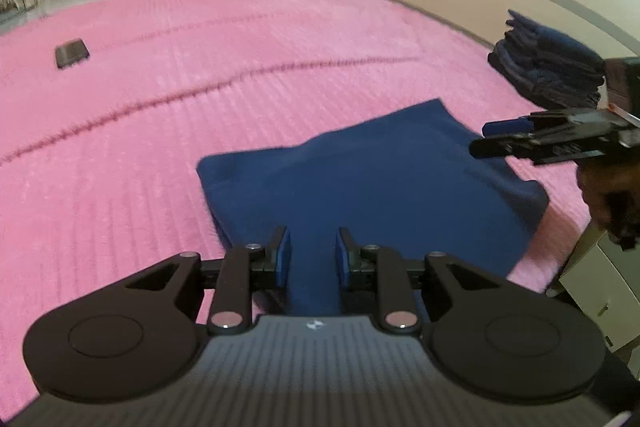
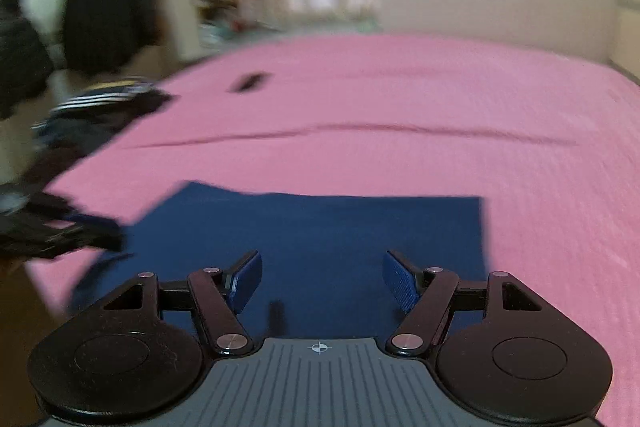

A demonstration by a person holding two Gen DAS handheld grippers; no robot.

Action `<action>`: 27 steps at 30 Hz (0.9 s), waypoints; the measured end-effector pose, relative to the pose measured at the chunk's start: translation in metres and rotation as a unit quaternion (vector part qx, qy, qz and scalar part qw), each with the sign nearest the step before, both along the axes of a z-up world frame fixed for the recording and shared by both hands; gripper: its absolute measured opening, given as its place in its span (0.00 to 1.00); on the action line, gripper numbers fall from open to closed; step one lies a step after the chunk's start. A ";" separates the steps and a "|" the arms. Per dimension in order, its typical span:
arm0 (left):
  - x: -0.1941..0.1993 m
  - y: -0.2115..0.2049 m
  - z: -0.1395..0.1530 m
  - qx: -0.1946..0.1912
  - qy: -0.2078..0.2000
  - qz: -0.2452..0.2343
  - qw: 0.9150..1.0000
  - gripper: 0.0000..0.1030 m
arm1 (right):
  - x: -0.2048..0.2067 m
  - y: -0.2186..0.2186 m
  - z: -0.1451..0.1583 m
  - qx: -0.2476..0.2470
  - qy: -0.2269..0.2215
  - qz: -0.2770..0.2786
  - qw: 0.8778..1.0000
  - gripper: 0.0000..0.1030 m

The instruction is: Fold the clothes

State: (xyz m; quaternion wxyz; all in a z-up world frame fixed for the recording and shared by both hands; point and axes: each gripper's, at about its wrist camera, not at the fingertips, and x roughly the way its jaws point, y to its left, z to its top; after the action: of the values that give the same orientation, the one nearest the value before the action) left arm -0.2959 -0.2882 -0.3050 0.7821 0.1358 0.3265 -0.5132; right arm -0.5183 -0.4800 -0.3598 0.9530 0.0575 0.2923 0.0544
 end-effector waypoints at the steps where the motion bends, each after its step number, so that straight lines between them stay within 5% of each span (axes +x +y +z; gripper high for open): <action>1: -0.005 0.006 0.003 -0.002 -0.005 -0.001 1.000 0.19 | -0.008 0.012 -0.003 -0.011 -0.001 0.020 1.000 0.68; 5: -0.031 0.022 -0.012 0.020 -0.022 -0.012 0.999 0.21 | -0.020 0.041 -0.035 -0.031 0.030 0.041 0.998 0.73; 13: -0.050 0.044 -0.011 0.020 -0.033 -0.004 0.999 0.22 | -0.026 0.058 -0.005 -0.016 -0.006 0.042 0.999 0.73; 22: -0.077 0.065 -0.023 0.040 -0.049 -0.008 0.998 0.26 | -0.003 0.110 -0.012 -0.071 0.010 0.134 0.988 0.73; 27: -0.091 0.077 -0.030 0.049 -0.057 -0.011 0.997 0.26 | 0.030 0.120 -0.015 -0.080 0.013 0.136 0.987 0.73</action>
State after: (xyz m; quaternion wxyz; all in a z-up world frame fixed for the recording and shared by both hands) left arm -0.3865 -0.2116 -0.3350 0.7862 0.2065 0.3049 -0.4962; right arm -0.4886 -0.3599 -0.3751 0.9346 -0.0589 0.3129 0.1588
